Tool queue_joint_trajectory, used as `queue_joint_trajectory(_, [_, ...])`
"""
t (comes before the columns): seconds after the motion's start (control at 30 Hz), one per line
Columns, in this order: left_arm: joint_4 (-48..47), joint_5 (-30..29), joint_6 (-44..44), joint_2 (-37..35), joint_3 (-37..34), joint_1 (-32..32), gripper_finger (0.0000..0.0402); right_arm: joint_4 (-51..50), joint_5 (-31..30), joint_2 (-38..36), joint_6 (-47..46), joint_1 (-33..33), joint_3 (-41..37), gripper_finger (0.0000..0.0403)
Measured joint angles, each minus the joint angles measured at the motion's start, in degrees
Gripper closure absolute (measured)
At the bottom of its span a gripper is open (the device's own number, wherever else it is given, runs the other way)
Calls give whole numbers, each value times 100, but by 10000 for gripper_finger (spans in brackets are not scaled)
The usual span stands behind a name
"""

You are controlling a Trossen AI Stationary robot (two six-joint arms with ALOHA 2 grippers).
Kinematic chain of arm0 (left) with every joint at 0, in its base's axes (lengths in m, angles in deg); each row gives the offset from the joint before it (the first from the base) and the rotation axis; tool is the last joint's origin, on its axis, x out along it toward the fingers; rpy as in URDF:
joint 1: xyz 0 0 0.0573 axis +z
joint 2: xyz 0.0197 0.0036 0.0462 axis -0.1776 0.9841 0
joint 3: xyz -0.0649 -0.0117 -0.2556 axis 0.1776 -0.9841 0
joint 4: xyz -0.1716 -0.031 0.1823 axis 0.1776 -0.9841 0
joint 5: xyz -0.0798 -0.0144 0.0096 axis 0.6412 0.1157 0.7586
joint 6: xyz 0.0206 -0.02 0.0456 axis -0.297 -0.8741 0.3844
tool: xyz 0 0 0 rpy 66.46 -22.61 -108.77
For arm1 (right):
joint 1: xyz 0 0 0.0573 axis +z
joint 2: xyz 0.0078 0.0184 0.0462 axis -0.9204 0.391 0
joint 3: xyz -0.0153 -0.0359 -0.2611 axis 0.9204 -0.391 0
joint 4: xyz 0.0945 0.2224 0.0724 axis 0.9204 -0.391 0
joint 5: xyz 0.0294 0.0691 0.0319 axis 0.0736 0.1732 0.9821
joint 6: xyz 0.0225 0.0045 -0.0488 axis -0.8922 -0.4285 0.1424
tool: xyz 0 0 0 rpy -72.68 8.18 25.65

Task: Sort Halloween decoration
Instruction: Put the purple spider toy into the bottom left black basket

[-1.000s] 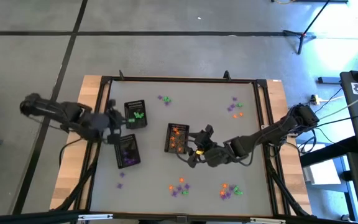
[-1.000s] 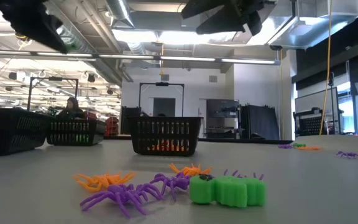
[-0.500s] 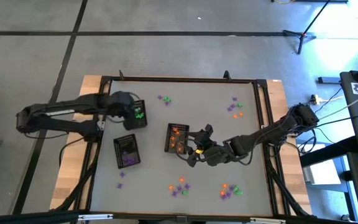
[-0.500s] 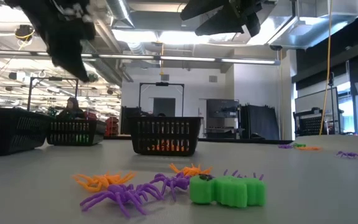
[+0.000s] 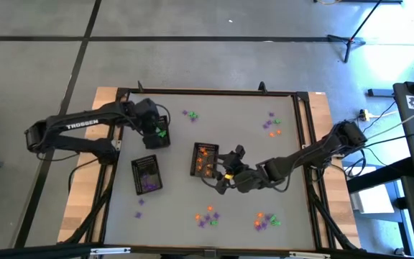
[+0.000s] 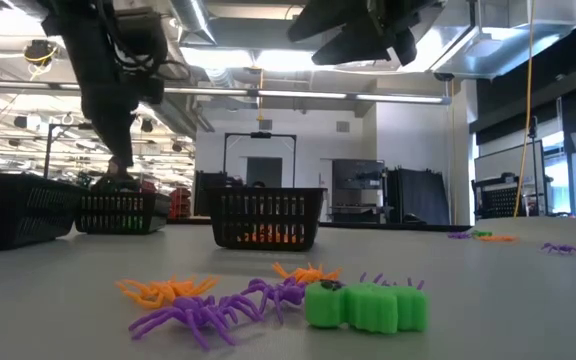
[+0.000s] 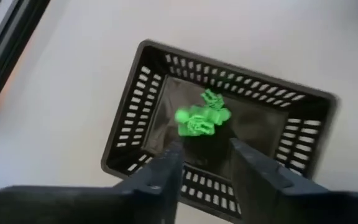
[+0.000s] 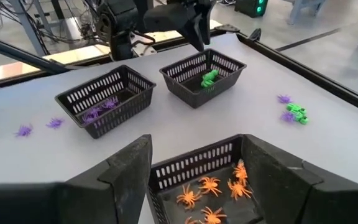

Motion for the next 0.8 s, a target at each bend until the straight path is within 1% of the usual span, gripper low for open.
queue_joint_trajectory(0.13, [-537, 271, 17, 2, 491, -185, 245, -7, -6, 40, 2, -9, -1, 157])
queue_joint_trajectory(0.23, [-1085, 760, 65, -68, 1106, -512, 241, -5, -7, 51, 2, -9, -1, 157])
queue_joint_trajectory(0.33, [-1505, 1081, 20, -212, 1688, -1143, 247, -4, -6, 51, 2, -9, 1, 157])
queue_joint_trajectory(0.4, [-1675, 1202, 53, -338, 1882, -1787, 252, -6, -6, 51, 2, -5, 1, 157])
queue_joint_trajectory(0.47, [-1674, 1213, -169, -432, 1919, -2580, 254, -1, -6, 51, 2, 2, -1, 157])
queue_joint_trajectory(0.53, [-1653, 1121, -703, -448, 1847, -3409, 254, 1, -5, 51, 2, 2, 0, 157])
queue_joint_trajectory(0.67, [-1502, 678, -1956, -281, 1528, -5064, 255, 15, 75, 51, 0, 2, 1, 157])
queue_joint_trajectory(0.8, [-1392, 472, -2909, 96, 1218, -6403, 255, 160, 99, 51, 3, 2, 1, 157])
